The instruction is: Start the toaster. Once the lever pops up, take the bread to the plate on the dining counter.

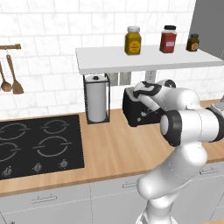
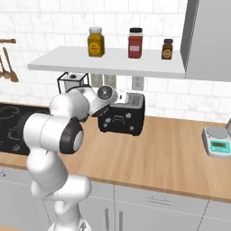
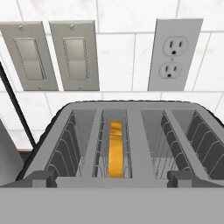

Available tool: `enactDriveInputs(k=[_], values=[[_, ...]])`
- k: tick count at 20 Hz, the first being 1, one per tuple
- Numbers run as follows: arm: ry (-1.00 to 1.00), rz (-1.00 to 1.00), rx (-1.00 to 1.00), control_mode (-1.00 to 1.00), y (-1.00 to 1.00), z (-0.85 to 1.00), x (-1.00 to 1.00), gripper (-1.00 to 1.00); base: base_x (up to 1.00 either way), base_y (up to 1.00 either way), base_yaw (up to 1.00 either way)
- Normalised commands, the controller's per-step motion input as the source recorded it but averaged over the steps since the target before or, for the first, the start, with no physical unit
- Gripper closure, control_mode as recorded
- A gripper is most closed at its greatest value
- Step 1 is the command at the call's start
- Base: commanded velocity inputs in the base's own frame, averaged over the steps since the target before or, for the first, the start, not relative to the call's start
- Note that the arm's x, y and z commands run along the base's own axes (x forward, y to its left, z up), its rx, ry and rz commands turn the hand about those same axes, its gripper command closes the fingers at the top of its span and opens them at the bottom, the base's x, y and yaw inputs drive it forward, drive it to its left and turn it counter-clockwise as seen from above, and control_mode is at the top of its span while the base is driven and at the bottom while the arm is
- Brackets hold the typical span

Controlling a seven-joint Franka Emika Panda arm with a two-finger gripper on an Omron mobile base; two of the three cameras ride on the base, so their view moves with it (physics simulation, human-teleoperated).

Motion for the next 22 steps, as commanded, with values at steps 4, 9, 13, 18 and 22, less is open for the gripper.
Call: enactDriveInputs(k=[4,9,13,18,22], values=[[0.0,0.0,0.0,-1.0,0.0,0.0,0.0,-1.0,0.0,0.0,0.0],[0.0,0.0,0.0,-1.0,0.0,0.0,0.0,-1.0,0.0,0.0,0.0],[0.0,0.0,0.0,-1.0,0.0,0.0,0.0,-1.0,0.0,0.0,0.0],[0.0,0.0,0.0,-1.0,0.0,0.0,0.0,-1.0,0.0,0.0,0.0],[0.0,0.0,0.0,-1.0,0.0,0.0,0.0,-1.0,0.0,0.0,0.0]])
